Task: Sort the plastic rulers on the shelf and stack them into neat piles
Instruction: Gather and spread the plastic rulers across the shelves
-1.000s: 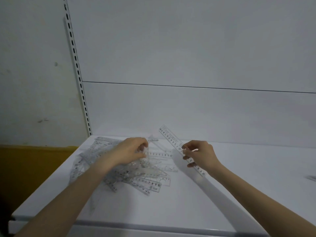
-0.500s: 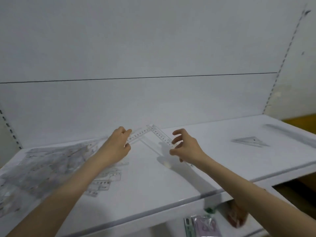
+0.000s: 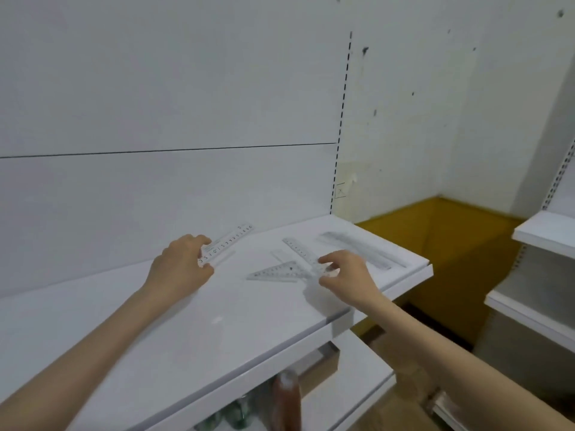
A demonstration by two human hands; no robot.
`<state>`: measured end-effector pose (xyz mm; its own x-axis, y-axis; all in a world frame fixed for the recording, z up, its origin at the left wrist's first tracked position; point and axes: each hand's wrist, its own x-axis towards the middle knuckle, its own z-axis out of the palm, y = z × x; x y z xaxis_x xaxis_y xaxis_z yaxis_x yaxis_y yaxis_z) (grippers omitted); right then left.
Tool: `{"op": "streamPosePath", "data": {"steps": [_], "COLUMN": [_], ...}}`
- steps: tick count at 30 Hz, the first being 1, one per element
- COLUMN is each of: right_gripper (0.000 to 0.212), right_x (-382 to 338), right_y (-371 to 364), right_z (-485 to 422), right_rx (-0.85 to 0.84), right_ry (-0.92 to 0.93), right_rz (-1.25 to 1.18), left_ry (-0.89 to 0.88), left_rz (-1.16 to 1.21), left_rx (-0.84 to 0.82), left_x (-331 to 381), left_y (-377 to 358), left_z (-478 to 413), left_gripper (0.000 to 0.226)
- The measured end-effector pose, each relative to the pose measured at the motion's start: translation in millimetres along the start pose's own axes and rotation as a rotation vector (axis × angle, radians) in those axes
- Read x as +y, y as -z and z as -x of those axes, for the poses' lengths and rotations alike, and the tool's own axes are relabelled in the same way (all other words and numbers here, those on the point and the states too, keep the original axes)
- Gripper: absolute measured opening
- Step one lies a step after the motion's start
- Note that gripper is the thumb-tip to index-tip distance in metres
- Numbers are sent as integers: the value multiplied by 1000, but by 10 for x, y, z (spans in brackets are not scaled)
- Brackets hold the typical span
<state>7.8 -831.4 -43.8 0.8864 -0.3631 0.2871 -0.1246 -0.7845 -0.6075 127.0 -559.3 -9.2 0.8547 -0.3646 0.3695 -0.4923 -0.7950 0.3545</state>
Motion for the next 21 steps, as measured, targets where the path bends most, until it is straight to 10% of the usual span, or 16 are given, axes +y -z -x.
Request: {"op": "streamPosePath", "data": {"steps": [11, 21], "right_gripper": [27, 62], "right_x": [1431, 1378], "right_y": [626, 665], "right_z": [-982, -1025], "right_rx": [-124, -67], "right_ry": [138, 528], "right_rz": [275, 197], "left_ry": [57, -116], "left_rz": [10, 132], "left_rx": [-105, -159], "left_x": [946, 1395], "left_y": [-838, -887], "left_z": [-391, -491], "left_gripper": [46, 31]}}
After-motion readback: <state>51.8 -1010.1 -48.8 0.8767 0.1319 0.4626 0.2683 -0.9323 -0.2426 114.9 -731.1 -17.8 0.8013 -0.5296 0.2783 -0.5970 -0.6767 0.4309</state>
